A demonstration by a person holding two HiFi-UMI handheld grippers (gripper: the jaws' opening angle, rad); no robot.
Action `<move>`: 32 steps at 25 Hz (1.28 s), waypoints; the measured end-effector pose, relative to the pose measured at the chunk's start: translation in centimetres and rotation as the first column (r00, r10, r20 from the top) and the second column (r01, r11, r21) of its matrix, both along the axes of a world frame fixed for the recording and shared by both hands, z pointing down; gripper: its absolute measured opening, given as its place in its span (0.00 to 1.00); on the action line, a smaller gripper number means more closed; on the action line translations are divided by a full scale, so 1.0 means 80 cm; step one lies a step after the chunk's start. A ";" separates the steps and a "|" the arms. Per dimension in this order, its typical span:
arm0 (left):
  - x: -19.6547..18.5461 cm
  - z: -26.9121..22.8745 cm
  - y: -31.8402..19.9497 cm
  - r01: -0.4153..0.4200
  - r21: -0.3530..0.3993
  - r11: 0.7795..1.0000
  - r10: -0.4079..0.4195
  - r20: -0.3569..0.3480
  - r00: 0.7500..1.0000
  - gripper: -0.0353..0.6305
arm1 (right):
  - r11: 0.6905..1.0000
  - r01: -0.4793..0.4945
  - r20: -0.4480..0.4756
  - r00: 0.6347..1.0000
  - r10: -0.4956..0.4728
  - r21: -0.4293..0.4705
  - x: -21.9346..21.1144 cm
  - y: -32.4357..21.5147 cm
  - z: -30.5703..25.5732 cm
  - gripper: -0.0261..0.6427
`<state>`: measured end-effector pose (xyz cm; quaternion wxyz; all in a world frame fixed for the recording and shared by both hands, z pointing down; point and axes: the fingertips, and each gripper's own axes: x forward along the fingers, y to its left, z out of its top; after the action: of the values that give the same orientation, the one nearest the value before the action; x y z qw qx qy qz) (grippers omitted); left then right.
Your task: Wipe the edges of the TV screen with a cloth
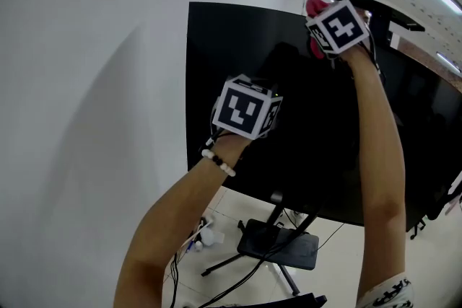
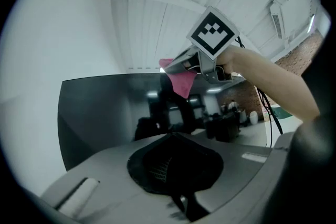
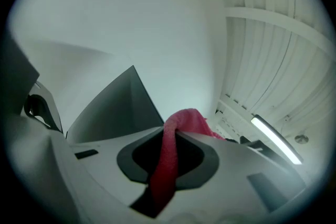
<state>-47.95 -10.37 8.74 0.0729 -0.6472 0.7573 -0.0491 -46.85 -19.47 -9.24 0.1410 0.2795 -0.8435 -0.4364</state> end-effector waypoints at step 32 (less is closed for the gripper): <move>-0.302 0.104 0.160 0.160 -0.019 0.987 -0.161 -0.146 0.976 0.05 | 0.975 0.222 -0.274 0.936 -0.219 -0.021 -0.436 0.235 0.092 0.12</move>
<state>-72.09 2.41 17.08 0.0103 -0.5861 0.8101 -0.0094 -81.74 -0.68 -1.86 0.2054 0.1208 -0.8396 -0.4881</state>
